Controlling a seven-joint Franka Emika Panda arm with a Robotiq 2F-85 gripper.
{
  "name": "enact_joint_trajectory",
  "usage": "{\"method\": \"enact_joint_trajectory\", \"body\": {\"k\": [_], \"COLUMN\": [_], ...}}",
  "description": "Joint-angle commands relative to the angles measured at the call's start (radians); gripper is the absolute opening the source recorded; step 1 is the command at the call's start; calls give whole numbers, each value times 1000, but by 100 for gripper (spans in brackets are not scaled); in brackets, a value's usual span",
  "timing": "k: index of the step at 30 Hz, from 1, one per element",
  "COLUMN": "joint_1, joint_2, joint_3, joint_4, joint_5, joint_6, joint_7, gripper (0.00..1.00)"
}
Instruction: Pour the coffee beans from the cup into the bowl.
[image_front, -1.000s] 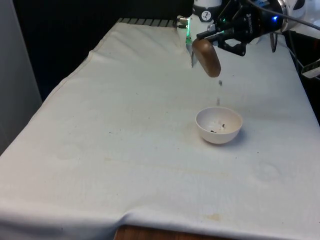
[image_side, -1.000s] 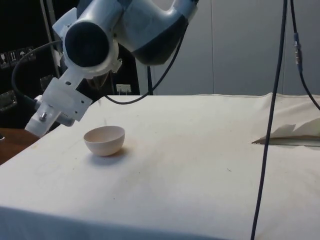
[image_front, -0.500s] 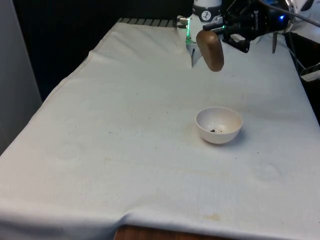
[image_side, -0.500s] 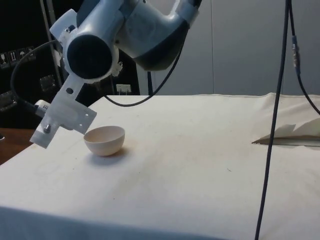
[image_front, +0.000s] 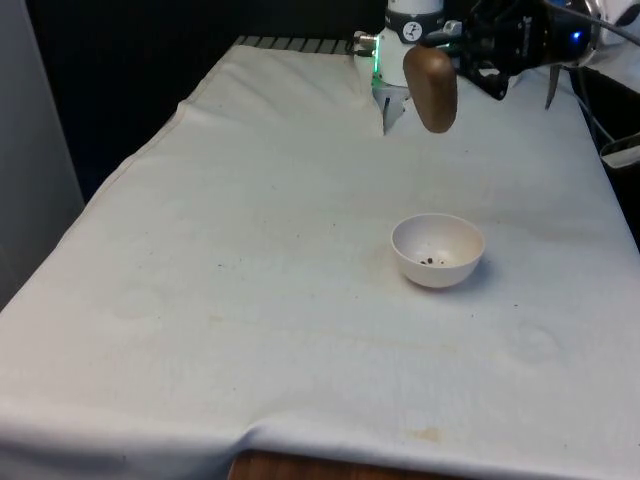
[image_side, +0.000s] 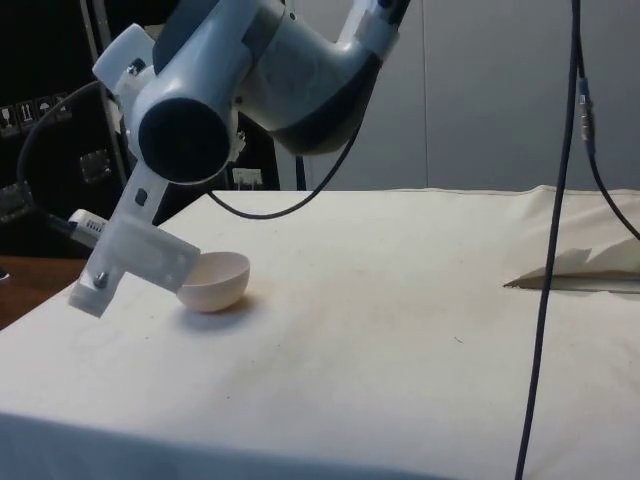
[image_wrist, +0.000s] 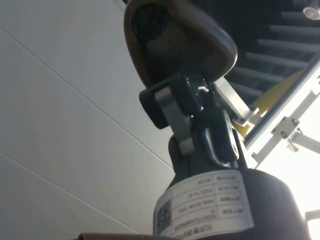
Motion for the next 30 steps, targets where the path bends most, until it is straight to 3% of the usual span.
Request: {"method": "enact_joint_trajectory", "body": {"k": [1,2,11,15,21,22,23,30], "joint_1": [0,7,0,5,5,0,5,5], "joint_2": [3,13,45,66,87,85,93,115], "joint_3": [3,4,19,16,20,24,21,22], "joint_4": [0,7,2,2,2,0,1,-3], "joint_5": [-6,-16,-61,-93,-123,-121,-133,-176], "joint_6": [-7,-26,-73,-104,-137,-133,-148,-190], "joint_7": [-3,-17,-11,-19,-22,-14,-25,-35], "gripper": [0,0,0,0,0,0,0,0]}}
